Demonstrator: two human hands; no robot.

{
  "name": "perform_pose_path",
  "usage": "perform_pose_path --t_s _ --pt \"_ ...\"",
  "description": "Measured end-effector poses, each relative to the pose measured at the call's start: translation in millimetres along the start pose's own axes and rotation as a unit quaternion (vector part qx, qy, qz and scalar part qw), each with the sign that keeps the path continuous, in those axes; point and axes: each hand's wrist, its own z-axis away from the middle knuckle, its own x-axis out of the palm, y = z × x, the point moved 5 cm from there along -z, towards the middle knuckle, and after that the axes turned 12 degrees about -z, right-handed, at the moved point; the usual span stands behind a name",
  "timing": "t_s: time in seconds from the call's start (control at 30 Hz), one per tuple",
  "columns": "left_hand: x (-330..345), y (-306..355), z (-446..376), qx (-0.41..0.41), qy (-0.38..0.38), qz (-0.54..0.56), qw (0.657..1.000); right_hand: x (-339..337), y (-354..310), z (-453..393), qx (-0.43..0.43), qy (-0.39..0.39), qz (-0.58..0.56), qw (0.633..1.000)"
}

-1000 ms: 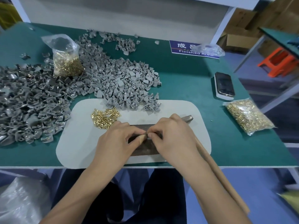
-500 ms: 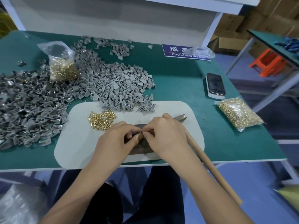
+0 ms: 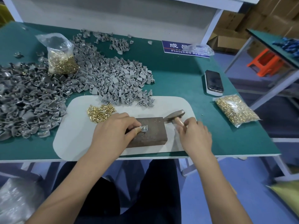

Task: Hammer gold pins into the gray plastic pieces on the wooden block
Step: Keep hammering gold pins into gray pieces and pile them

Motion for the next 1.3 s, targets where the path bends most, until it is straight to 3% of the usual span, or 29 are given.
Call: perform_pose_path --t_s 0.17,0.27,0.33,0.43,0.57,0.67,0.87,1.07,1.23,1.3 --pt "1.4 -1.2 -0.4 -0.006 0.001 0.005 1.000 -11.1 9.4 -4.2 -0.042 0.021 -0.062 0.997" --pt "3.5 -3.2 0.4 -0.019 0.009 0.004 1.000 -27.9 3.1 3.3 -0.103 0.016 -0.245 0.964" --pt "4.1 -3.5 0.3 -0.022 0.008 0.005 1.000 -38.5 -9.0 12.7 -0.153 -0.007 -0.300 0.942" --pt "2.8 -2.8 -2.3 -0.016 0.001 0.008 1.000 -39.1 -26.6 29.0 -0.215 -0.048 -0.276 0.936" --pt "1.0 -2.3 -4.6 -0.009 -0.003 0.005 1.000 -31.8 -41.9 39.3 -0.230 -0.052 -0.194 0.952" --pt "0.7 -2.4 -4.2 -0.008 -0.004 0.002 1.000 -34.1 -51.8 42.6 -0.252 -0.025 -0.150 0.956" --pt "-0.6 -1.3 -7.3 -0.007 -0.013 -0.007 1.000 -54.9 -47.6 43.1 -0.259 0.114 -0.243 0.928" --pt "-5.6 4.4 -6.6 0.010 -0.004 -0.040 0.999 -14.7 -44.8 55.4 -0.241 0.039 -0.192 0.950" --pt "-3.3 1.5 -8.7 0.016 -0.002 -0.046 0.999 -30.4 -55.1 57.1 -0.281 0.148 -0.146 0.937" --pt "-3.1 1.4 -8.5 0.019 0.001 -0.050 0.999 -28.2 -60.0 57.2 -0.282 0.127 -0.133 0.942"
